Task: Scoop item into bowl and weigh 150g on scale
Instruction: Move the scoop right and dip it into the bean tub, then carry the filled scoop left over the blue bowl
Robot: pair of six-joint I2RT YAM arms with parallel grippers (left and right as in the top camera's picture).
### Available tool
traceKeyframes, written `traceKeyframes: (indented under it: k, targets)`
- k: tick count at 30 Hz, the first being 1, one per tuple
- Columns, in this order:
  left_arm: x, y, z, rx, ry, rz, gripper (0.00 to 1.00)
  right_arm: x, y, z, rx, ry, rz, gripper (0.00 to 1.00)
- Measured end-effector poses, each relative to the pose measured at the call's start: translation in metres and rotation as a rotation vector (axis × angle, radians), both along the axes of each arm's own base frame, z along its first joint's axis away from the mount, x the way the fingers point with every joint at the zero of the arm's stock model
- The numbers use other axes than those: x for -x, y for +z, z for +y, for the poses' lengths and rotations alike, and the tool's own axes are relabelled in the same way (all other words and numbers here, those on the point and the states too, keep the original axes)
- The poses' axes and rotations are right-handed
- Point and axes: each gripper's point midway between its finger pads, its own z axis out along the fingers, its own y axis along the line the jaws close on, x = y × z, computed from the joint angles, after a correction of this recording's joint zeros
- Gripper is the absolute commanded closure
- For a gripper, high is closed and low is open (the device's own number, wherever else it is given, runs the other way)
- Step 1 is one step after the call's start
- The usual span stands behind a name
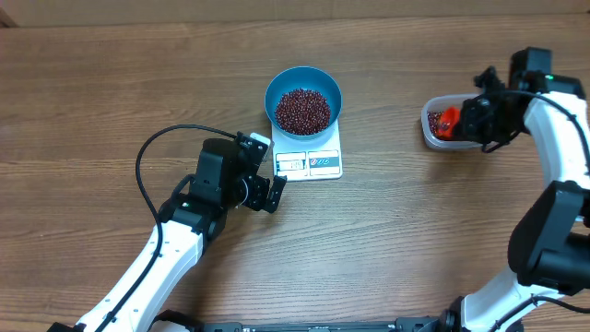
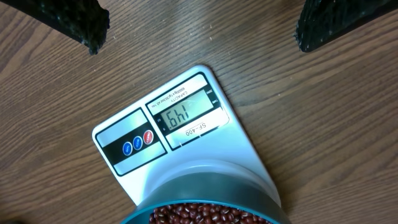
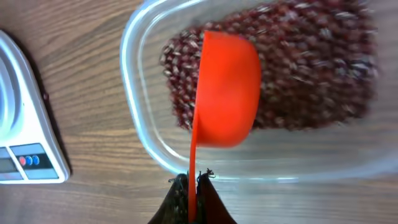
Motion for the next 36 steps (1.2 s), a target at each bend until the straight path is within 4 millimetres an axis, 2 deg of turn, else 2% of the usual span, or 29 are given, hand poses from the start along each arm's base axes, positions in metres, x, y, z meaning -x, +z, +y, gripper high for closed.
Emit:
traceKeyframes:
  k: [3, 6, 12, 16, 19, 25, 33, 36]
  targets:
    - [0.000, 0.000, 0.000, 0.000, 0.000, 0.000, 0.00, -0.003, 0.014, -0.012, -0.015, -0.030, -0.017, 0.96]
    - [0.000, 0.000, 0.000, 0.000, 0.000, 0.000, 0.00, -0.005, 0.029, -0.006, -0.093, -0.003, -0.053, 0.96]
    - [0.000, 0.000, 0.000, 0.000, 0.000, 0.000, 0.00, -0.009, 0.062, 0.021, -0.250, 0.097, -0.132, 0.96]
    - [0.000, 0.000, 0.000, 0.000, 0.000, 0.000, 0.01, -0.013, 0.076, 0.040, -0.346, 0.156, -0.188, 0.96]
    - [0.000, 0.000, 0.000, 0.000, 0.000, 0.000, 0.00, -0.014, 0.081, 0.067, -0.381, 0.225, -0.201, 0.96]
    - [0.000, 0.000, 0.000, 0.000, 0.000, 0.000, 0.01, -0.025, 0.088, 0.145, -0.393, 0.393, -0.252, 0.96]
    - [0.000, 0.000, 0.000, 0.000, 0.000, 0.000, 0.00, -0.021, 0.080, 0.223, -0.289, 0.510, -0.255, 0.96]
    - [0.000, 0.000, 0.000, 0.000, 0.000, 0.000, 0.00, -0.017, 0.076, 0.240, -0.235, 0.544, -0.261, 0.96]
